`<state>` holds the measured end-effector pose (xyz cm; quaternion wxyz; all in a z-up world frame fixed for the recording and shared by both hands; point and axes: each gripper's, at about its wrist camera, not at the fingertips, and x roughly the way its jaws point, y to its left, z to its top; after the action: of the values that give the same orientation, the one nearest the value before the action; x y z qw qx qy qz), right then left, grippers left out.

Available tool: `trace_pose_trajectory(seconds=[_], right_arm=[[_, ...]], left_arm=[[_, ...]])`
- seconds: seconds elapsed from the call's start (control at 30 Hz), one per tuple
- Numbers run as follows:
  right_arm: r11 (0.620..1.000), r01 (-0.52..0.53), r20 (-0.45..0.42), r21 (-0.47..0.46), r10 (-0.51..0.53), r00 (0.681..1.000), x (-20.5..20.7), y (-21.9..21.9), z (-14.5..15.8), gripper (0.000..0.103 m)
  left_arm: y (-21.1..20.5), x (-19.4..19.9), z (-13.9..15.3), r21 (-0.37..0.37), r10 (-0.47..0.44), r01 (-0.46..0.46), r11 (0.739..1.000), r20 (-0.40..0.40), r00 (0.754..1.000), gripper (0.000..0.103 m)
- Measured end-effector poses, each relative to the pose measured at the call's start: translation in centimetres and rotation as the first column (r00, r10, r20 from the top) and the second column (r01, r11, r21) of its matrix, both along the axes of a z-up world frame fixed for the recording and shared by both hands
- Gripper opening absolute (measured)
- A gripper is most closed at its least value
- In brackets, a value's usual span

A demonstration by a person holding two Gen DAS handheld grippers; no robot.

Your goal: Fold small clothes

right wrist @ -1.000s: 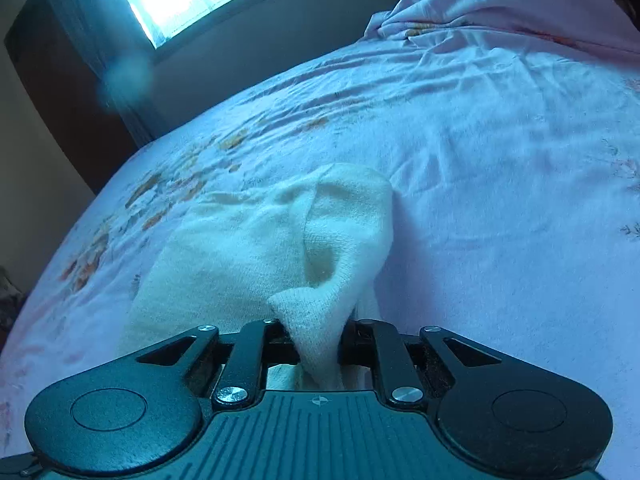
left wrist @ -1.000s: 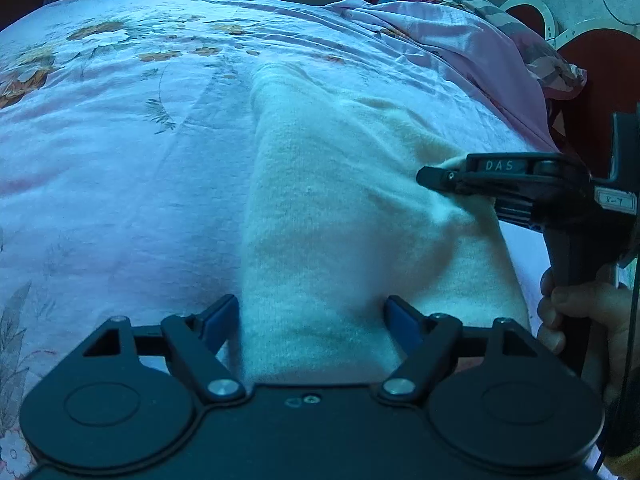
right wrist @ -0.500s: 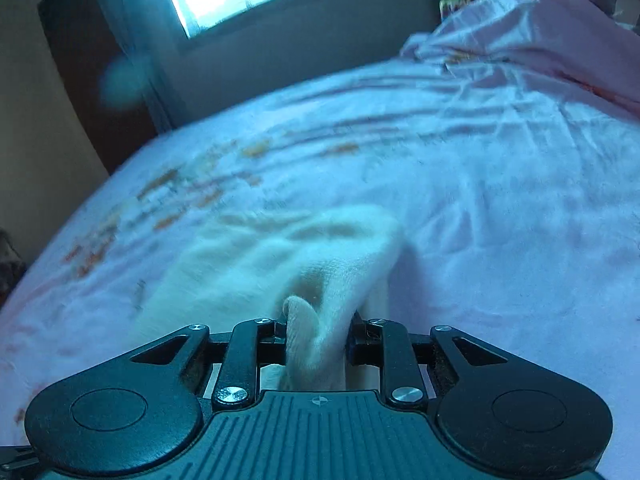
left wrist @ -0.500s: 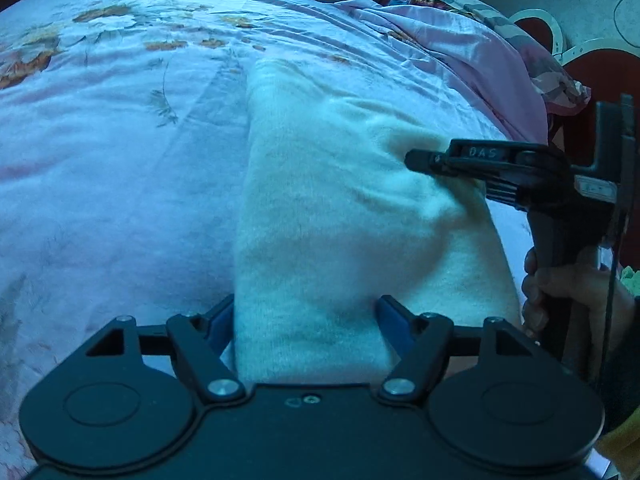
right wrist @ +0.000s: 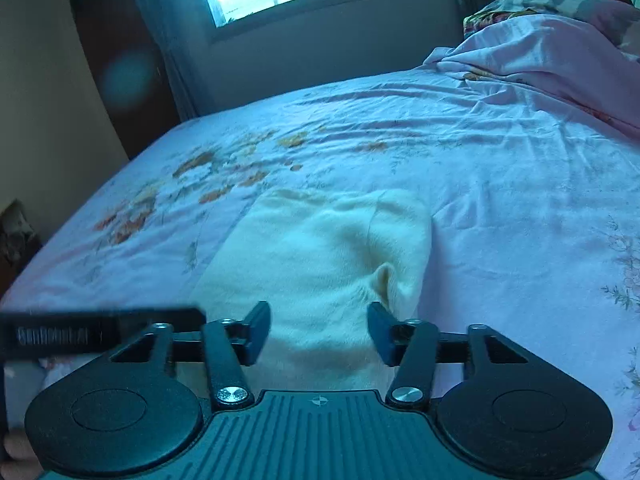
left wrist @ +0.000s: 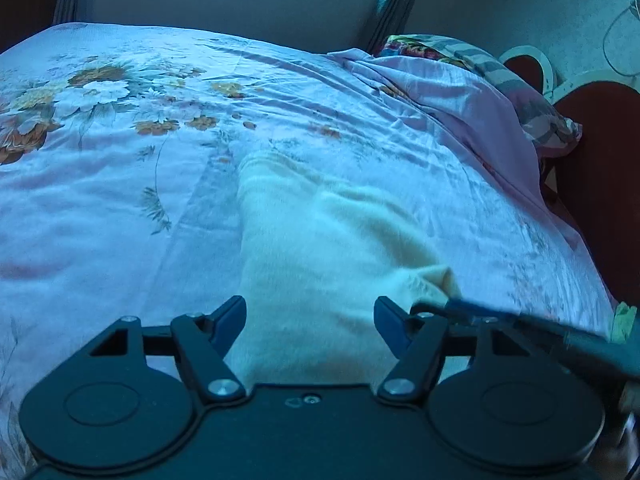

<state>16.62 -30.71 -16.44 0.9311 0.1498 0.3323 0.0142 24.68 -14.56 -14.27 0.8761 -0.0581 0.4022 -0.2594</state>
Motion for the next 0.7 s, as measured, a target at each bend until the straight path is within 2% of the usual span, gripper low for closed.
trace_pose_trajectory(seconds=[0.07,0.13,0.17,0.2,0.23,0.27,0.33,0.37,0.43,0.5,0.57,0.63,0.7], right_arm=[[0.999,-0.016,-0.041,-0.032,0.014,0.999,-0.5,1.1,-1.7,0.036],[0.983,-0.049,-0.057,-0.179,0.039,0.998,-2.1,2.7,-3.6,0.035],[0.977,-0.046,-0.048,-0.21,0.037,0.998,-3.0,3.0,-4.4,0.035],[0.983,-0.028,-0.04,-0.181,0.021,0.999,-3.7,2.6,-4.9,0.035],[0.989,-0.011,-0.04,-0.146,0.005,0.999,-4.2,2.1,-5.1,0.035],[0.991,-0.003,-0.04,-0.136,-0.002,0.999,-4.5,1.9,-5.2,0.035],[0.988,-0.007,-0.044,-0.153,0.0,0.999,-4.9,2.2,-5.3,0.036],[0.987,-0.011,-0.05,-0.16,0.003,0.999,-4.9,2.3,-5.1,0.036],[0.991,-0.007,-0.039,-0.137,0.002,0.999,-4.5,2.3,-3.5,0.036],[0.994,0.033,0.038,-0.106,-0.029,0.999,-4.7,2.0,-1.6,0.036],[0.994,0.06,0.091,-0.094,-0.051,0.995,-4.6,2.1,-0.1,0.036],[0.993,0.04,0.048,-0.109,-0.035,0.998,-4.2,2.8,-1.0,0.036],[0.99,-0.003,-0.066,-0.139,-0.006,0.998,-4.0,3.8,-3.5,0.036]], left_arm=[[-1.0,1.2,-0.5,0.0,-0.004,0.004,1.0,-0.026,1.0,0.063],[-2.1,1.5,-2.0,0.052,-0.034,0.037,0.998,-0.05,0.998,0.062],[-2.5,1.4,-2.9,0.099,-0.047,0.051,0.994,-0.048,0.998,0.062],[-2.6,0.9,-3.7,0.152,-0.051,0.054,0.987,-0.024,0.998,0.064],[-2.4,0.6,-4.2,0.164,-0.051,0.053,0.985,-0.015,0.999,0.067],[-1.8,0.5,-4.6,0.146,-0.042,0.046,0.988,-0.026,0.999,0.072],[0.0,0.9,-5.2,0.053,-0.009,0.016,0.998,-0.126,0.992,0.072],[0.6,0.7,-5.0,0.038,0.01,-0.005,0.999,-0.128,0.992,0.072],[0.6,-0.5,-3.9,0.071,0.007,-0.003,0.997,-0.059,0.998,0.066],[0.2,-2.0,-2.8,0.103,-0.031,0.03,0.994,0.009,0.999,0.064],[0.0,-3.1,-3.0,0.123,-0.04,0.038,0.992,0.013,0.999,0.064],[-0.4,-3.7,-4.0,0.179,-0.046,0.042,0.983,0.017,0.999,0.064],[0.1,-3.7,-5.0,0.159,-0.039,0.045,0.986,-0.039,0.998,0.066]])
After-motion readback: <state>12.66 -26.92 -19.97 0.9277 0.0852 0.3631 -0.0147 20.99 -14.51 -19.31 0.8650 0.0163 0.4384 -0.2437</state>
